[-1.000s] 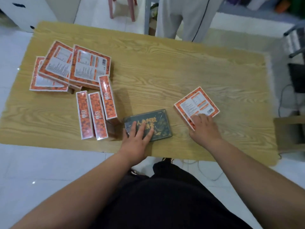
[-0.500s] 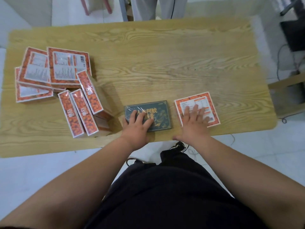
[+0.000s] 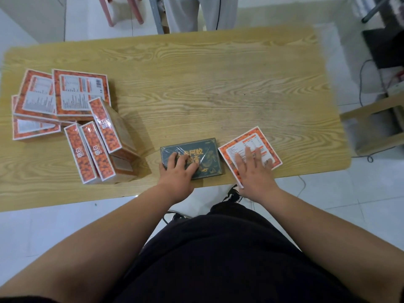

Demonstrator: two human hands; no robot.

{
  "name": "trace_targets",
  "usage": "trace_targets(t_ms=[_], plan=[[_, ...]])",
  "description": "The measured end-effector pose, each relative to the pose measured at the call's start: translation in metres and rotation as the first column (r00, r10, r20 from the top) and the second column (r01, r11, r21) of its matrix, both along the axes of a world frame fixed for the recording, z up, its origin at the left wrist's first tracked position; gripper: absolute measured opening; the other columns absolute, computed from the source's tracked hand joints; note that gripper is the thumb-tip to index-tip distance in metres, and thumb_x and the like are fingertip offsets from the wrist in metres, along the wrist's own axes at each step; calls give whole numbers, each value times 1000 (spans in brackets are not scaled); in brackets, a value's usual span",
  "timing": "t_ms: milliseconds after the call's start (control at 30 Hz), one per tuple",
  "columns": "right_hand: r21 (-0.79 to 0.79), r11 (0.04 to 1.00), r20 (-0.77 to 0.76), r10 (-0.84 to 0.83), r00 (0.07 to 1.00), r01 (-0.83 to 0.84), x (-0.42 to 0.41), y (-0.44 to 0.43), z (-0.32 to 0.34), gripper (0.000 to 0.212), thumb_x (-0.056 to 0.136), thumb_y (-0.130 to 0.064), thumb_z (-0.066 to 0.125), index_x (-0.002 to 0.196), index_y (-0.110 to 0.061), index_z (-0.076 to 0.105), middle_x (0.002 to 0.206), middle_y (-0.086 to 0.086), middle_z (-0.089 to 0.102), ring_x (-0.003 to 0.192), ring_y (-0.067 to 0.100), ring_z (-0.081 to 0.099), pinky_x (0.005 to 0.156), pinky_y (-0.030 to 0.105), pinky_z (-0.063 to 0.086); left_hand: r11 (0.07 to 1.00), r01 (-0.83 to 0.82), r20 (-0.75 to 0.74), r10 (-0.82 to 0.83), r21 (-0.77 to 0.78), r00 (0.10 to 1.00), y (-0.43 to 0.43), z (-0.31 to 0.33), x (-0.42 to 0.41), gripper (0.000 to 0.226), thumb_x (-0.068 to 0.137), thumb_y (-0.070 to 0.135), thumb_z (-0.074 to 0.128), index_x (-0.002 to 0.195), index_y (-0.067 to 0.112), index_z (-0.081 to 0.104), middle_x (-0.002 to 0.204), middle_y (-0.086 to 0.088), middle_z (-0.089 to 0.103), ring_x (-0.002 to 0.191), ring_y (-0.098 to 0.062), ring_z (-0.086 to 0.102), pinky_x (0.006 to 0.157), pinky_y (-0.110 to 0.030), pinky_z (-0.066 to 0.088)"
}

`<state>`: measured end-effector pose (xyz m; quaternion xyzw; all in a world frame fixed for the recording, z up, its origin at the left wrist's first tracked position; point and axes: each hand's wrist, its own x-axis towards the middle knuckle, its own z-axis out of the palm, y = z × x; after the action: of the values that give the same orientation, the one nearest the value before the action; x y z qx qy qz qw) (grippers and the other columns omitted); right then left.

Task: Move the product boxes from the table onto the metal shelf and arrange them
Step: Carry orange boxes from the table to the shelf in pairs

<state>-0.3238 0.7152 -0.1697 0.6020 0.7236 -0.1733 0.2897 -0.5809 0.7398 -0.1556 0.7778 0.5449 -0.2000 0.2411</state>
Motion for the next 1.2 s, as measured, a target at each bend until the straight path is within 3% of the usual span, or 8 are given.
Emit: trace_targets(t_ms=[233, 333, 433, 533, 700, 833, 900, 1200], plan=[[223, 930, -493, -152, 857, 293, 23, 9, 24, 105, 76, -45, 69, 158, -9, 14, 163, 14, 17, 152, 31, 15, 116, 54, 33, 997, -79, 94, 78, 7, 993, 4, -1, 0, 54, 89, 30, 53, 141, 39, 38, 154, -3, 21, 145, -31, 4, 112, -66, 19], [100, 755, -813, -314, 491, 648, 32, 30, 49, 66, 73, -29, 65, 136, -14, 52, 131, 5, 50, 116, 0, 44, 96, 13, 39, 989, -144, 132, 140, 20, 981, 6, 1, 5, 49, 88, 29, 54, 135, 40, 44, 148, 0, 28, 140, -29, 12, 110, -64, 23], [-260, 510, -896, -443, -9, 820, 48, 47, 62, 20, 75, -20, 58, 93, -21, 65, 89, -1, 62, 83, 12, 59, 72, 41, 55, 969, -248, 150, 245, -2, 958, 10, 4, 15, 43, 87, 30, 56, 129, 39, 49, 142, 1, 33, 137, -29, 17, 109, -60, 27], [-521, 311, -763, -587, -270, 795, 70, 57, 51, 43, 88, -1, 52, 122, -26, 60, 107, 1, 66, 86, 20, 65, 73, 38, 58, 868, -497, 236, 484, -4, 843, 17, 4, 21, 53, 84, 28, 62, 134, 30, 45, 141, -6, 36, 132, -32, 29, 110, -48, 32], [-543, 340, -603, -794, -75, 768, 105, 66, 23, 56, 86, -1, 56, 133, -30, 44, 101, 3, 62, 85, 23, 61, 79, 42, 51, 403, -895, 276, 897, -192, 345, 24, -2, 13, 91, 74, 38, 81, 147, 19, 29, 143, -13, 35, 128, -34, 43, 111, -48, 38], [-530, 410, -531, -843, 86, 742, 109, 70, 3, 56, 75, -30, 77, 121, -17, 48, 105, 5, 68, 95, 26, 70, 90, 47, 59, 9, -871, 207, 972, -490, -106, 21, -6, 19, 85, 70, 33, 87, 137, 12, 40, 126, -16, 57, 102, -33, 63, 77, -44, 60], [-481, 462, -546, -823, 157, 745, 112, 77, -2, 55, 81, -33, 80, 118, -16, 44, 99, 1, 63, 94, 25, 67, 90, 43, 57, -25, -811, 192, 967, -584, -168, 16, -6, 27, 62, 78, 31, 83, 125, 7, 52, 112, -16, 65, 90, -30, 67, 57, -36, 59], [-415, 623, -605, -733, 310, 662, 116, 95, 7, 35, 83, -33, 74, 108, -20, 54, 90, -1, 64, 74, 14, 62, 61, 25, 46, -175, -645, 221, 846, -744, -485, -46, -12, 48, 24, 95, 24, 64, 110, 14, 49, 105, -15, 68, 87, -33, 70, 75, -51, 60]])
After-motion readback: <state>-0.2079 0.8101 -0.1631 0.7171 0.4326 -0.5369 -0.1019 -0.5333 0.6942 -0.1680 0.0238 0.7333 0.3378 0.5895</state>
